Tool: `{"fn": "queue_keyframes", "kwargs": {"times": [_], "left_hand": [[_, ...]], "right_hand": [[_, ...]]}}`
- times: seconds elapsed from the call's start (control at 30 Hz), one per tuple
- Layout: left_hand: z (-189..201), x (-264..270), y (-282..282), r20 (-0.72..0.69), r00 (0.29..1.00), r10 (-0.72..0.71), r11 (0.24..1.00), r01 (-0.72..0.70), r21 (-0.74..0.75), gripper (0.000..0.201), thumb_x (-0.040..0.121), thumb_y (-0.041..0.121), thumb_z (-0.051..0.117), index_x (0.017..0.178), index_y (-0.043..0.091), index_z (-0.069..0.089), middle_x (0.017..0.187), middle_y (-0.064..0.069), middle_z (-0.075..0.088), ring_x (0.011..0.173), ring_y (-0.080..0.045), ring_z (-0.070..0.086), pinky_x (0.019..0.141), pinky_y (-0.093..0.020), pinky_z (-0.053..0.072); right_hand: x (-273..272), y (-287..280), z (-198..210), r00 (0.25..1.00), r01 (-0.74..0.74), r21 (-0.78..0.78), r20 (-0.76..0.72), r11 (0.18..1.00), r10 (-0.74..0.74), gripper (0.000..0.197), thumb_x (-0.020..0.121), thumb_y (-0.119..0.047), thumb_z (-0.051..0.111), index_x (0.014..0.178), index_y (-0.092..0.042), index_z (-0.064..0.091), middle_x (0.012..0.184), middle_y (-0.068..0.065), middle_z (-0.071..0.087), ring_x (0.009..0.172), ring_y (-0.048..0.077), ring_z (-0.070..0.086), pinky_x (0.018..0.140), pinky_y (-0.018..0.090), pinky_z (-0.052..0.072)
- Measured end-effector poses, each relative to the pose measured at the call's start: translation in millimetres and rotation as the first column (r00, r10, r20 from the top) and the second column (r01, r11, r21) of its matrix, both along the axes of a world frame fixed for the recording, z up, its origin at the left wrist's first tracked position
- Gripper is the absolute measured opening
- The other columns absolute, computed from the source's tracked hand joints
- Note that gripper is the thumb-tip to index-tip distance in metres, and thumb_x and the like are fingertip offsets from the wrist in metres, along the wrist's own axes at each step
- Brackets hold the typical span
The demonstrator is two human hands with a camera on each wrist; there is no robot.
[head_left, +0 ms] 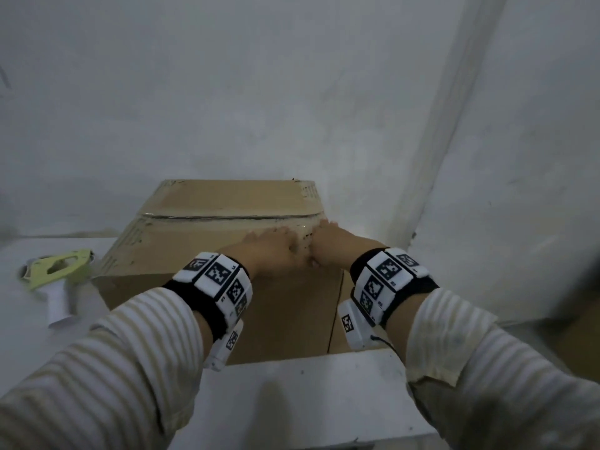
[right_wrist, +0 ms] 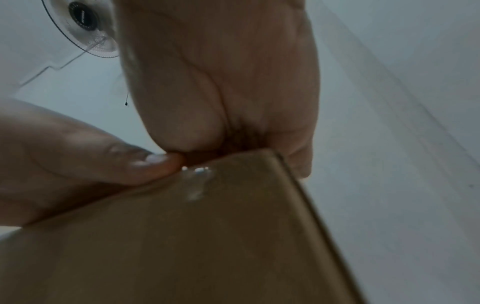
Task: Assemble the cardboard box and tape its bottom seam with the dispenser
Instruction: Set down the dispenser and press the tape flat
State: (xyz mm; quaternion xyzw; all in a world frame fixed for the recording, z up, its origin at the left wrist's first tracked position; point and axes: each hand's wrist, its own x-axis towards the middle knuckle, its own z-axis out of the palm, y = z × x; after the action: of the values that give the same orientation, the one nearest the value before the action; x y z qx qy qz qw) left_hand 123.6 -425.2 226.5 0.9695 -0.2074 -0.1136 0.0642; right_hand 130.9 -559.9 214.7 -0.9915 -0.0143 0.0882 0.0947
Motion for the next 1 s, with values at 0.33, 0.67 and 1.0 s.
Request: {"fn": "queue_keyframes", "kwargs": {"times": [0.33, 0.67, 1.0], "left_hand": [[-19.6, -15.7, 112.4, 0.242, 0.966, -0.090, 0.991, 0.062, 0.118, 0.068, 0.091, 0.064, 0.027, 0.145, 0.022, 0.031, 0.156, -0.001, 0.027, 0.144, -0.021, 0.024, 0.114, -0.051, 0.016], [-58.3, -12.8, 223.9, 0.345, 0.811, 0.473, 0.751, -0.166, -0.638, 0.058, 0.095, 0.054, 0.023, 0.094, 0.010, 0.060, 0.103, -0.012, 0.061, 0.102, -0.032, 0.056, 0.085, -0.040, 0.041], [-60.6, -35.0, 210.4, -0.041, 0.767, 0.640, 0.297, -0.296, -0.908, 0.053, 0.094, 0.040, 0.048, 0.130, 0.003, 0.037, 0.114, -0.010, 0.050, 0.096, -0.020, 0.048, 0.078, -0.030, 0.037]], "right_hand": [[-54.5, 45.6, -47.9, 0.822, 0.293, 0.252, 0.426, 0.922, -0.378, 0.049, 0.099, -0.038, 0.027, 0.132, -0.007, 0.046, 0.153, 0.022, 0.025, 0.142, 0.038, 0.019, 0.117, 0.049, 0.019], [-69.0, 67.4, -59.9, 0.704, 0.326, 0.647, 0.320, 0.689, -0.634, 0.068, 0.096, -0.048, 0.038, 0.149, -0.012, 0.019, 0.157, 0.021, -0.015, 0.145, 0.039, 0.001, 0.117, 0.046, 0.014], [-72.2, 67.0, -44.2, 0.723, 0.338, 0.676, 0.258, 0.655, -0.640, 0.065, 0.095, -0.047, 0.043, 0.148, -0.014, 0.022, 0.143, 0.024, 0.022, 0.129, 0.041, 0.031, 0.108, 0.045, 0.032]]}}
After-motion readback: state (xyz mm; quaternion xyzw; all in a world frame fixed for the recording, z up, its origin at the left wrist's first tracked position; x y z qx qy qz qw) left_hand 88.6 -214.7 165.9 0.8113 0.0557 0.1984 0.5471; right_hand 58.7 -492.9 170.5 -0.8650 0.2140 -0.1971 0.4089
